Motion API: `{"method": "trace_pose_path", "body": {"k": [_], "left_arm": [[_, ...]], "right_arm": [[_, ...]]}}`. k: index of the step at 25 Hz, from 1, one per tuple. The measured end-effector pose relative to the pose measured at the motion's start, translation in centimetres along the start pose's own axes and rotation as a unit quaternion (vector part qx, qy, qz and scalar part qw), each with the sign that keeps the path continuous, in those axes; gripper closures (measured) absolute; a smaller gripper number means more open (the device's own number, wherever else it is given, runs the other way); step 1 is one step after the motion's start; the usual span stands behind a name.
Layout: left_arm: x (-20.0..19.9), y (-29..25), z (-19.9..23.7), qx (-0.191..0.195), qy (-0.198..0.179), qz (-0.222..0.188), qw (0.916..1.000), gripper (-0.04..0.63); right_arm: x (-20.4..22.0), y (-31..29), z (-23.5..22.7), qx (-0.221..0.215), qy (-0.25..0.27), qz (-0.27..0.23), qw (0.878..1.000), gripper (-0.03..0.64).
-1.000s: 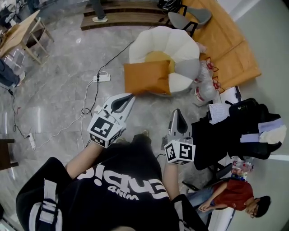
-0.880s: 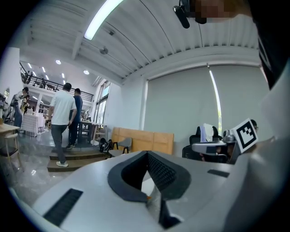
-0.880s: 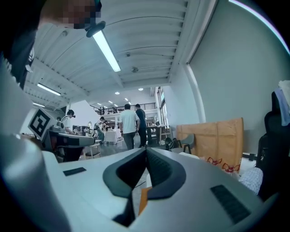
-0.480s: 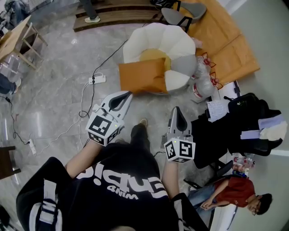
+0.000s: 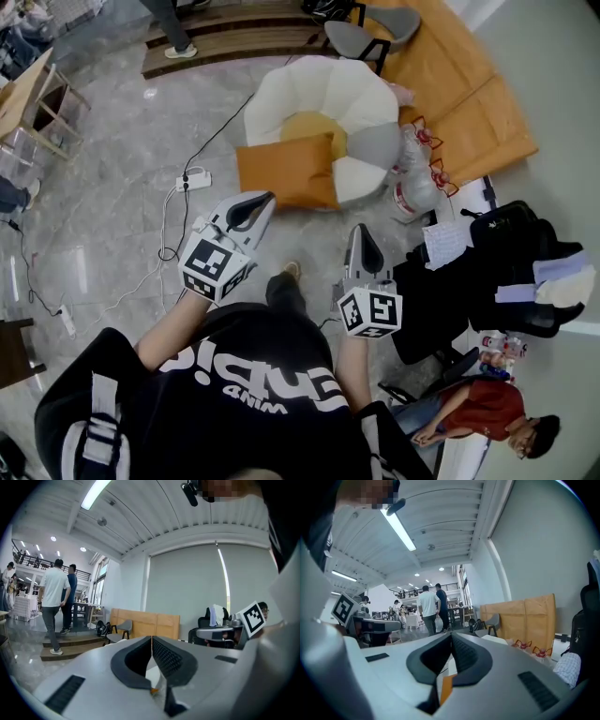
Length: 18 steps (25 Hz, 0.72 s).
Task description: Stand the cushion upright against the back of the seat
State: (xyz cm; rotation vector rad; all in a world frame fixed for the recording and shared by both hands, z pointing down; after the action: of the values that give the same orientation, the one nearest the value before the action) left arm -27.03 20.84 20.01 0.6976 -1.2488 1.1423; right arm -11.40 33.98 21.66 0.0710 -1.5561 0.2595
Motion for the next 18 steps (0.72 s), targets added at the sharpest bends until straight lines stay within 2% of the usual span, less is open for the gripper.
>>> {"method": "trace_pose_path", "body": {"k": [8, 18], "left_arm": [[-2.1, -7.8, 1.5, -0.006, -0.003, 0.0, 1.0, 0.586], [-4.2, -14.9, 2.0, -0.044, -0.005, -0.01, 0.999, 0.586]], "right_arm": [[-0.8, -6.1, -5.4, -0.023, 0.001, 0.0, 1.0, 0.595], [-0.7, -11.6, -11.8, -0.06, -0.003, 0.006, 0.998, 0.595]]}}
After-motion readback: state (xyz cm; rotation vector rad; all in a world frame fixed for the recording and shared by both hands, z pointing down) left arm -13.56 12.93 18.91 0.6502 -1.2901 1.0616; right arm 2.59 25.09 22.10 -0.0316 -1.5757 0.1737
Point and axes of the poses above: the fingertips, and each gripper's own axes: y backward along the fingers, z to its left, x out of its underside, the point moved 4 cm from there along y, backward along the fingers, and after that the axes turned 9 degrees about y, right-handed, at the moved point
